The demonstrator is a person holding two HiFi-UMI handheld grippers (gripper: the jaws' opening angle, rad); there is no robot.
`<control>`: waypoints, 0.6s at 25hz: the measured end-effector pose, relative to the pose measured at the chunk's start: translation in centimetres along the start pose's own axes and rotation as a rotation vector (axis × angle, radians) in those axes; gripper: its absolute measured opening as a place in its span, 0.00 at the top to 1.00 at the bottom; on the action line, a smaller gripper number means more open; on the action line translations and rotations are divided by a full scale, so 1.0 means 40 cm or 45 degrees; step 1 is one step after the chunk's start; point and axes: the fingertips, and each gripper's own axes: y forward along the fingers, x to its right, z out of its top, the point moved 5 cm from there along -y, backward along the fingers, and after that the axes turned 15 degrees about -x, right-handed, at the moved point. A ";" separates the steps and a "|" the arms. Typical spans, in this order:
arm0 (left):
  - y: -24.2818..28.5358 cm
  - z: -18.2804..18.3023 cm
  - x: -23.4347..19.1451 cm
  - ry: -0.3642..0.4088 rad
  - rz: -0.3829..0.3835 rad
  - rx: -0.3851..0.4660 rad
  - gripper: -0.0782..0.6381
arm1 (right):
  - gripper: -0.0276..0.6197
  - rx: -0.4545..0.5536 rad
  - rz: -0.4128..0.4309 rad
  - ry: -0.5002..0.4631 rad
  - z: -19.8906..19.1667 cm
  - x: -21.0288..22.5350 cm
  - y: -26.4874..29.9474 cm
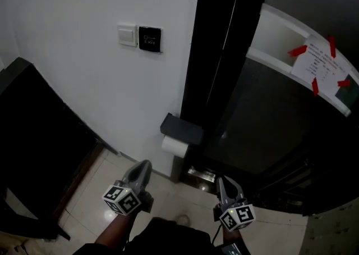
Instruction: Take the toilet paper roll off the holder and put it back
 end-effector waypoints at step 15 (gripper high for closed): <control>0.214 -0.149 -0.115 -1.039 -0.217 0.081 0.39 | 0.94 -0.004 -0.077 0.039 0.002 0.107 0.010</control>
